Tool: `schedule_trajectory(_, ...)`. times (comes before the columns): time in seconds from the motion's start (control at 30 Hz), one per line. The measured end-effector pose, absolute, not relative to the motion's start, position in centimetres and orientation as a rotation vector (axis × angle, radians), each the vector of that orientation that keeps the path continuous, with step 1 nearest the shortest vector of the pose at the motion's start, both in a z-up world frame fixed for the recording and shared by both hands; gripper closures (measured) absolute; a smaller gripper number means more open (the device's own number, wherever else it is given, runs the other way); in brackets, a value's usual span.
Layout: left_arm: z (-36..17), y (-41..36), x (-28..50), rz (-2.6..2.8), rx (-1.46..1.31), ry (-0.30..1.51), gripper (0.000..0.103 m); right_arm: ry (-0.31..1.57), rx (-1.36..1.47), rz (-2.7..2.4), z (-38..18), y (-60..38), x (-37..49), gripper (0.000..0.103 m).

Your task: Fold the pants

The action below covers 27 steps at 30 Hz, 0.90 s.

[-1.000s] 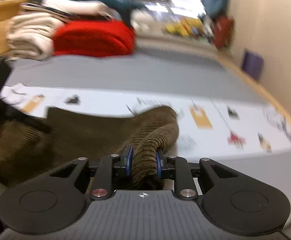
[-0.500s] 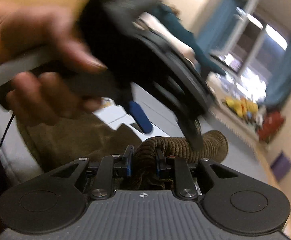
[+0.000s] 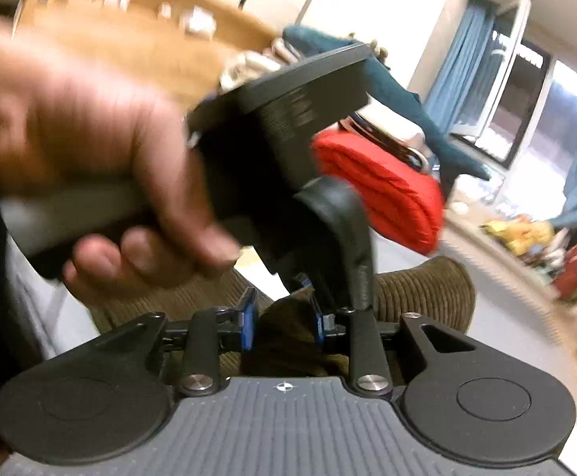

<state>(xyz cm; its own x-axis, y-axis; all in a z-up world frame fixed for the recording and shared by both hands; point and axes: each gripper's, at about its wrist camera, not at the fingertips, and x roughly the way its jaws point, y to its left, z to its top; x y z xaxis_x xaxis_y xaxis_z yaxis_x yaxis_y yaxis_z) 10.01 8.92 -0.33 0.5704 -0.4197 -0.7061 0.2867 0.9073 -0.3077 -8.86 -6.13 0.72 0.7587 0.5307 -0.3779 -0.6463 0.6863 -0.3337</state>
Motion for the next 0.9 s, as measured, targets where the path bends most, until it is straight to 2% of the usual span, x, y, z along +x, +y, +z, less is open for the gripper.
schedule_trajectory(0.1, -0.3, 13.9, 9.0, -0.331, -0.232, 0.881, 0.084, 0.278, -0.292, 0.775, 2.4, -6.9, -8.6, 0.067)
schedule_trajectory(0.23, -0.9, 21.5, 6.9, -0.175, -0.324, 0.906, 0.084, 0.328, -0.123, 0.787, 3.9, -7.6, -6.7, 0.050)
schedule_trajectory(0.37, -1.7, 28.3, 4.5, -0.004, -0.375, 0.930, 0.084, 0.541, -0.071, 0.646, 2.1, -7.3, -2.4, 0.035)
schedule_trajectory(0.47, -2.0, 32.1, 3.0, 0.114, -0.385, 0.929, 0.081, 0.778, -0.016, 0.550, -1.1, -7.0, 1.1, 0.035)
schedule_trajectory(0.53, -2.3, 34.4, 2.1, 0.190, -0.432, 0.929, 0.071, 0.933, 0.073, 0.533, -3.4, -7.1, 2.9, 0.035)
schedule_trajectory(0.57, -2.2, 35.3, 1.8, 0.206, -0.463, 0.928, 0.056, 0.998, 0.129, 0.532, -4.4, -7.2, 3.7, 0.035)
schedule_trajectory(0.6, -2.4, 36.0, 1.6, 0.209, -0.499, 0.927, 0.035, 1.031, 0.170, 0.535, -5.0, -7.1, 4.1, 0.035)
schedule_trajectory(0.67, -2.7, 36.7, 1.6, 0.208, -0.568, 0.927, 0.017, 1.062, 0.221, 0.534, -5.5, -6.8, 4.6, 0.033)
schedule_trajectory(0.9, -4.8, 34.7, 4.2, 0.212, -0.535, 1.011, 0.016, 1.108, 0.329, 0.537, -6.5, -6.3, 5.9, 0.027)
